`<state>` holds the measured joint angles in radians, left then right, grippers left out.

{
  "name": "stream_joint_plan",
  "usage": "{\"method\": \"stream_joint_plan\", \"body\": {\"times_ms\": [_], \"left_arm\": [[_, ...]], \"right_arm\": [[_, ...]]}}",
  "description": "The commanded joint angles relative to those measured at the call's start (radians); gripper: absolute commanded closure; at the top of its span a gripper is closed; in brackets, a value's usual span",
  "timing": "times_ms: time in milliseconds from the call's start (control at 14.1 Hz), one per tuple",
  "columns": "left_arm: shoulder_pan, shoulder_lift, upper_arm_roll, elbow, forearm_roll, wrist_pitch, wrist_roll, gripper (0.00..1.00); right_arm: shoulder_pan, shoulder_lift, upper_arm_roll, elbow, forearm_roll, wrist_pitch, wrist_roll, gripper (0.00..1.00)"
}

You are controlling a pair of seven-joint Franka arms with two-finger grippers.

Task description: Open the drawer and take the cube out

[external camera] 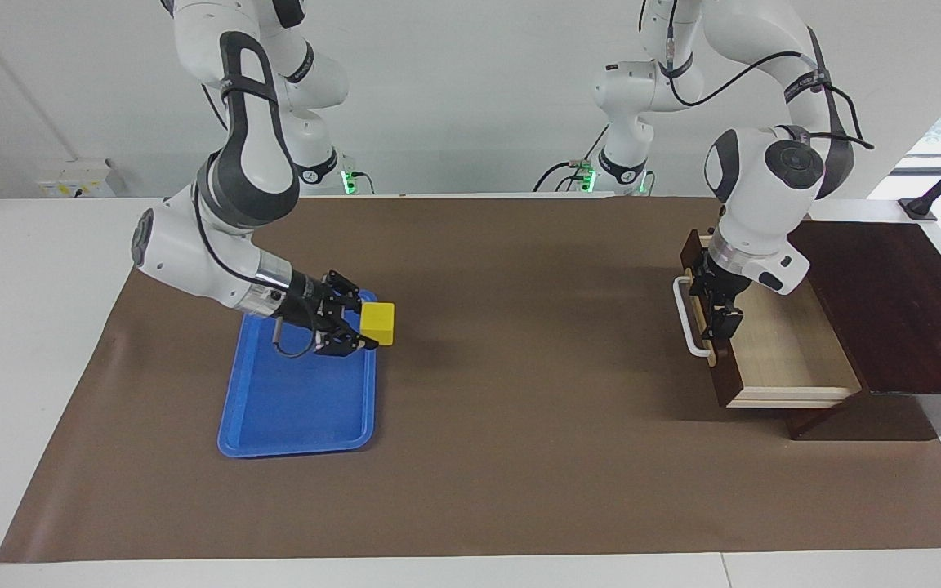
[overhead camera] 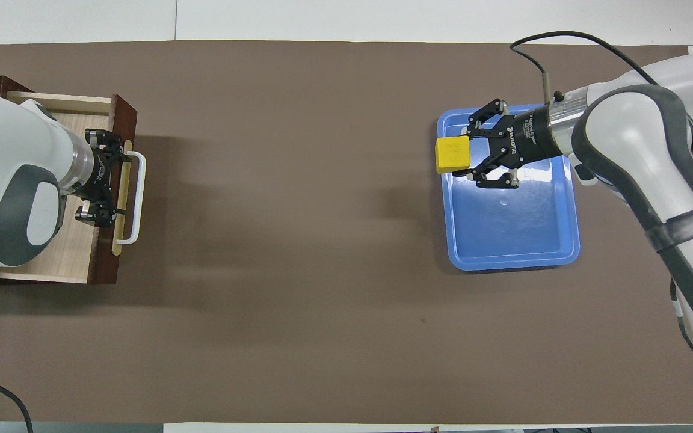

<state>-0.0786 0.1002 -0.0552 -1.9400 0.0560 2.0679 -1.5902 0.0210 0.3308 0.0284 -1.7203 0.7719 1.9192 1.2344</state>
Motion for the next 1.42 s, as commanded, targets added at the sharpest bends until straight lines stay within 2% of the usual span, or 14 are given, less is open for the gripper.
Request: {"method": "stream_joint_plan", "body": {"times_ms": [0, 285, 640, 854, 996, 1067, 1138, 1209, 1281, 1352], "left_arm": [[0.081, -0.008, 0.002, -0.004, 0.082, 0.014, 0.050, 0.00], [0.172, -0.001, 0.000, 0.006, 0.117, 0.018, 0.122, 0.00], [0.260, 0.000, 0.000, 0.001, 0.117, 0.035, 0.205, 0.00], [0.241, 0.000, -0.008, 0.004, 0.116, 0.002, 0.208, 0.00], [0.182, -0.011, -0.009, 0.022, 0.108, -0.014, 0.211, 0.00], [0.162, -0.023, -0.012, 0.027, 0.104, -0.041, 0.208, 0.00], [0.128, -0.055, -0.012, 0.038, 0.104, -0.089, 0.216, 0.00], [0.111, -0.078, -0.015, 0.045, 0.099, -0.121, 0.251, 0.00], [0.108, -0.100, -0.021, 0.058, 0.061, -0.156, 0.354, 0.00], [0.108, -0.109, -0.020, 0.090, 0.001, -0.220, 0.484, 0.00]], "right_arm": [[-0.088, 0.030, 0.011, -0.019, -0.042, -0.025, -0.119, 1.00], [-0.171, 0.056, 0.010, -0.123, -0.042, 0.001, -0.326, 1.00], [-0.181, 0.066, 0.010, -0.217, -0.043, 0.095, -0.398, 1.00], [-0.177, 0.063, 0.010, -0.228, -0.043, 0.110, -0.405, 1.00], [-0.179, 0.059, 0.010, -0.258, -0.043, 0.144, -0.437, 1.00], [-0.179, 0.059, 0.011, -0.262, -0.042, 0.147, -0.441, 0.86], [-0.177, 0.059, 0.011, -0.262, -0.042, 0.146, -0.440, 0.58], [-0.173, 0.057, 0.010, -0.262, -0.043, 0.146, -0.441, 0.16], [-0.170, 0.057, 0.010, -0.259, -0.043, 0.142, -0.441, 0.00], [-0.167, 0.059, 0.010, -0.252, -0.045, 0.136, -0.438, 0.00]]}}
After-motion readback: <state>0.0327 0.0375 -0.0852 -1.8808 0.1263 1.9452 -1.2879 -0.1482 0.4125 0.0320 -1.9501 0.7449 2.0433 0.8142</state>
